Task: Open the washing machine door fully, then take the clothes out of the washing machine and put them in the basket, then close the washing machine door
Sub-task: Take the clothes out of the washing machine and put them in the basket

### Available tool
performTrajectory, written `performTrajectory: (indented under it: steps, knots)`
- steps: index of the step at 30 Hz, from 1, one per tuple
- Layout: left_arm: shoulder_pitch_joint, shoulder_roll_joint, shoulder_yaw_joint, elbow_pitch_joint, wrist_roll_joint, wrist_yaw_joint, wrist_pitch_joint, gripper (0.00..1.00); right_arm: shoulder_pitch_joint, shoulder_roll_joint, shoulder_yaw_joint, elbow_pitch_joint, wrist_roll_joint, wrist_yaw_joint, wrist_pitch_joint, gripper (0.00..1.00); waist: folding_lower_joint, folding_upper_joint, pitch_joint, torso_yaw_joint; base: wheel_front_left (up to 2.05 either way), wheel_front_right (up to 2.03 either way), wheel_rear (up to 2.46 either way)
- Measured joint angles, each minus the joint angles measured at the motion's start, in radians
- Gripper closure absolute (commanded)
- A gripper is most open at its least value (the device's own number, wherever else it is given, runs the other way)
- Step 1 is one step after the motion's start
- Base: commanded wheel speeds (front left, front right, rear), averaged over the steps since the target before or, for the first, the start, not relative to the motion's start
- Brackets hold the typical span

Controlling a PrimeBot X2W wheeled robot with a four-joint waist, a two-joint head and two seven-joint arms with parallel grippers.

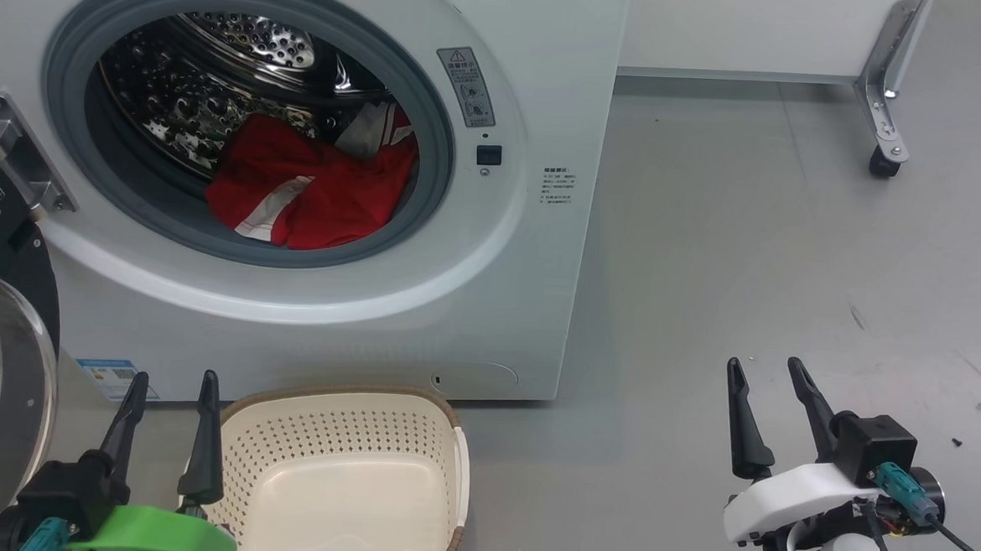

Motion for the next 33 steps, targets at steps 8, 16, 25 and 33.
performTrajectory:
  steps: [8,16,25,33]
  knots:
    - [0.0,-0.001,0.0,0.0,0.0,0.0,0.0,0.0,0.0,0.001,0.0,0.0,0.0,0.0,0.0,0.0,0.0,0.0,0.002,0.002,0.0,0.0,0.0]
    - [0.0,-0.002,-0.001,0.002,0.0,-0.003,0.0,0.0,0.0,0.001,-0.002,0.0,0.0,0.006,0.0,0.0,-0.0001,0.0,0.005,0.003,0.0,0.0,0.0]
    - [0.0,-0.003,-0.001,0.002,0.0,-0.005,0.0,0.0,0.0,0.002,-0.004,0.0,0.0,0.006,0.0,0.0,0.0,0.0,0.008,0.005,0.0,0.0,0.0]
    - [0.0,-0.004,-0.002,0.002,0.0,-0.007,0.0,0.0,0.0,0.002,-0.006,-0.001,-0.001,0.006,0.0,0.0,0.0,0.0,0.014,0.008,0.0,0.0,0.0]
